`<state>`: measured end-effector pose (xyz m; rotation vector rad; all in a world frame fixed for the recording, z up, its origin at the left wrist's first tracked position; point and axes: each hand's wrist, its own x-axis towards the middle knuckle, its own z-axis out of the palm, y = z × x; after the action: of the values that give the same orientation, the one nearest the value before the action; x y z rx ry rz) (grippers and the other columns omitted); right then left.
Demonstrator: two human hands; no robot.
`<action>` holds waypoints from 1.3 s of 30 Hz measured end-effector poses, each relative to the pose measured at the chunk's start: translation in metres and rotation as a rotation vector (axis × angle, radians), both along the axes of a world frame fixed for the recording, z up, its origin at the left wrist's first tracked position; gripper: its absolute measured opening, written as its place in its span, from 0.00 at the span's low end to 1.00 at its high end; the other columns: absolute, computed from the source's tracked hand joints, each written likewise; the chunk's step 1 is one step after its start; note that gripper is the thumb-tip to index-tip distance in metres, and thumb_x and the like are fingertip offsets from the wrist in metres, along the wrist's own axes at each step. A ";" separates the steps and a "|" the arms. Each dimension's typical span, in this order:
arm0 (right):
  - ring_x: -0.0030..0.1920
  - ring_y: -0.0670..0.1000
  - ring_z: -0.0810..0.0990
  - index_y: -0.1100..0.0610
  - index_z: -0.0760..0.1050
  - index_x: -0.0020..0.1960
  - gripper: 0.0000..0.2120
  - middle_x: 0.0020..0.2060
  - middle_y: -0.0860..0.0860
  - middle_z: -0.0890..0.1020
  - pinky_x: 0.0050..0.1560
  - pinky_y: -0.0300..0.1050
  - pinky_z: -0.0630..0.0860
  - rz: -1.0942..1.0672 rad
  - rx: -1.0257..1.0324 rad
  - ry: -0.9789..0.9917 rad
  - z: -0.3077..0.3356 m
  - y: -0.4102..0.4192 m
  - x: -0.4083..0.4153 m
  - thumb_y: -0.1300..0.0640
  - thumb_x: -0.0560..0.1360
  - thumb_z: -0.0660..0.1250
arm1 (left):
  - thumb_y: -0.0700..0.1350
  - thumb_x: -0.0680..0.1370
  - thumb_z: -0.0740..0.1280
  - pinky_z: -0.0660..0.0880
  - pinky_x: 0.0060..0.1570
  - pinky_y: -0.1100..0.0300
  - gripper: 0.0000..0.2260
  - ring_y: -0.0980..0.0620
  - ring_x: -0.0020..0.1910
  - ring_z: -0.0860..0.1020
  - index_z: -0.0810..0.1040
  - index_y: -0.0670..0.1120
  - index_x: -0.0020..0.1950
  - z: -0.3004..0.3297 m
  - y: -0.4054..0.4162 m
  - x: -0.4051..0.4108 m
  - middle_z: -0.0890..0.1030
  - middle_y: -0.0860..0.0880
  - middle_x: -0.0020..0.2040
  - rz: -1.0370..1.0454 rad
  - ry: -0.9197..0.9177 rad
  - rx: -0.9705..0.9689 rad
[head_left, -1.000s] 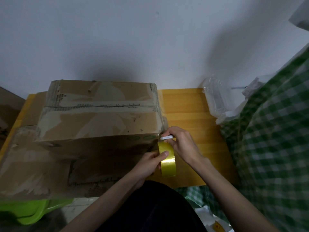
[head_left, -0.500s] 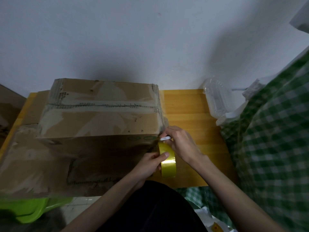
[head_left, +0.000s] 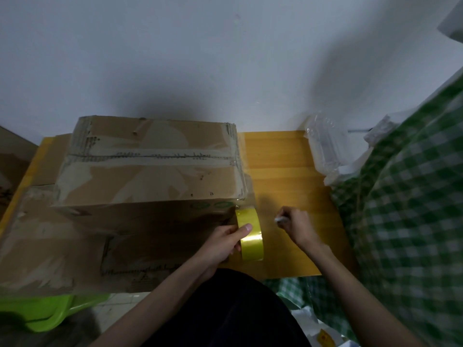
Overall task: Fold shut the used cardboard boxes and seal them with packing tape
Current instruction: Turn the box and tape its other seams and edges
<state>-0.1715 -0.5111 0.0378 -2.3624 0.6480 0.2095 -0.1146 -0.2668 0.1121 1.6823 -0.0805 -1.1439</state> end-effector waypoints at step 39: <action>0.34 0.52 0.79 0.55 0.74 0.45 0.07 0.34 0.53 0.80 0.35 0.46 0.82 -0.485 1.279 0.183 0.060 0.056 0.017 0.62 0.81 0.65 | 0.60 0.78 0.68 0.78 0.46 0.53 0.18 0.50 0.45 0.83 0.85 0.46 0.52 -0.004 -0.013 0.001 0.85 0.47 0.45 -0.214 -0.409 0.240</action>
<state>-0.1543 -0.4556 0.0983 -0.9445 0.8072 0.4522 -0.1135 -0.2799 0.1083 2.1459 -0.4021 -0.9754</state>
